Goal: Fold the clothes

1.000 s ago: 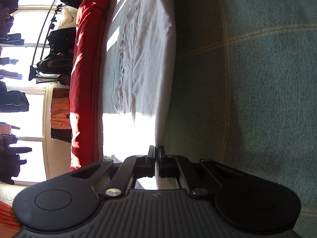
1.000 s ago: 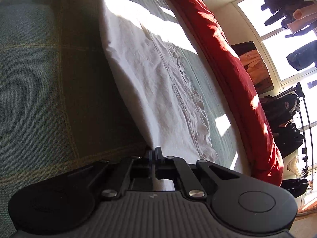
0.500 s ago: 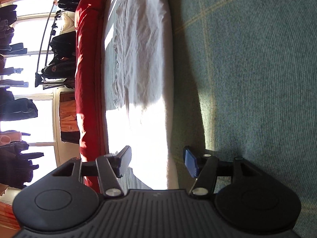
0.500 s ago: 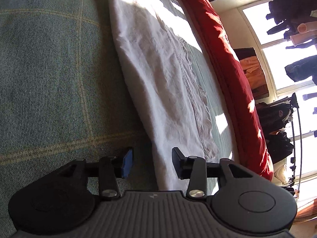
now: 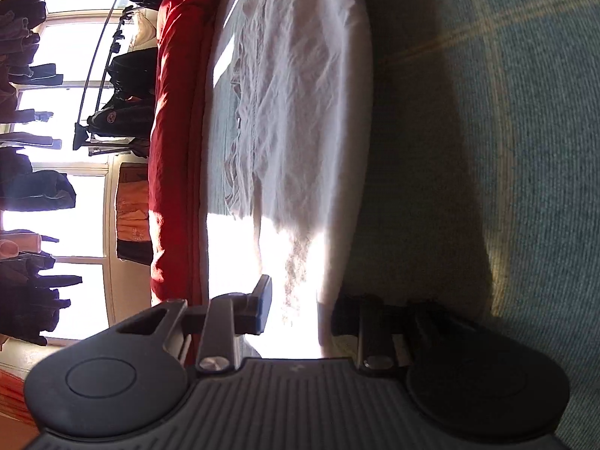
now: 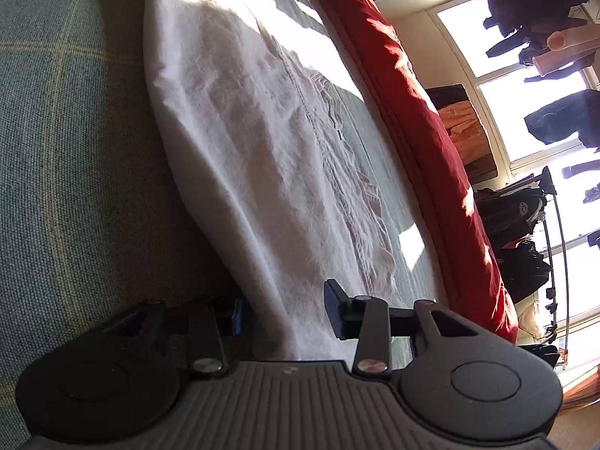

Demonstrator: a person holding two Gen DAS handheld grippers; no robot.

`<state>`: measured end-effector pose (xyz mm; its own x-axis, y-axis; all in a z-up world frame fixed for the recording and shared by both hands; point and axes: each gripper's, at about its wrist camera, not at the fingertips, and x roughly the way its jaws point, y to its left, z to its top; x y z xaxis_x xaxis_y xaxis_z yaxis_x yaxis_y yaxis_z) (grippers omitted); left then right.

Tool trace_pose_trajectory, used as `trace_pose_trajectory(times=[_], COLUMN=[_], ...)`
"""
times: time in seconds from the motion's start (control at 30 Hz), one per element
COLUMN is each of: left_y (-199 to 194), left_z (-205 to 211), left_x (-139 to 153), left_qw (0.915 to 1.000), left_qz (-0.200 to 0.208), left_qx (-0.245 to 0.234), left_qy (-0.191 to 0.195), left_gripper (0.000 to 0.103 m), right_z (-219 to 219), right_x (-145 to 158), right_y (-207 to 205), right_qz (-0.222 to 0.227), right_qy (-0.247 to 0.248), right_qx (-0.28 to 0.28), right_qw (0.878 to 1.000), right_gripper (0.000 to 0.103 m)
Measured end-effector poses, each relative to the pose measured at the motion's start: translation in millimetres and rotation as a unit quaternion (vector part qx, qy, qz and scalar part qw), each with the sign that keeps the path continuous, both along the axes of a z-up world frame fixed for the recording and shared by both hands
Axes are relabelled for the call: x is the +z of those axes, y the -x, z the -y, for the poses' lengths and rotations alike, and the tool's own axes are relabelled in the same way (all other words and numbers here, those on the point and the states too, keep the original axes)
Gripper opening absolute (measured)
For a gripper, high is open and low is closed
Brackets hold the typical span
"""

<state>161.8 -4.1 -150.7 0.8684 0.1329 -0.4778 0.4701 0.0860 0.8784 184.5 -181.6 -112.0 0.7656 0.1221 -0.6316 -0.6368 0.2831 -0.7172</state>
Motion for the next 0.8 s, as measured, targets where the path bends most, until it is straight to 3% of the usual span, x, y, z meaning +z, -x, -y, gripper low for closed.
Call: trace_pose_trajectory(times=[0.07, 0.43, 0.8], left_y=[4.2, 28.0, 120.9], left_z=[-0.8, -2.1, 13.2], left_x=[2.7, 45.4, 61.7], left_qw=[1.0, 0.9998, 0.9981], left_qz=[0.0, 0.003, -0.044], left_qx=[0.001, -0.013, -0.036], left_qy=[0.006, 0.018, 0.022], left_gripper=[0.001, 0.001, 0.001], right_z=[-0.2, 13.6, 34.7], right_x=[1.8, 53.9, 64.2], right_y=[4.0, 19.9, 96.4], right_qz=[-0.005, -0.032, -0.087], right_qy=[0.003, -0.033, -0.012], right_qx=[0.003, -0.003, 0.008], right_qw=[1.0, 0.999, 0.996], right_gripper=[0.006, 0.005, 0.005])
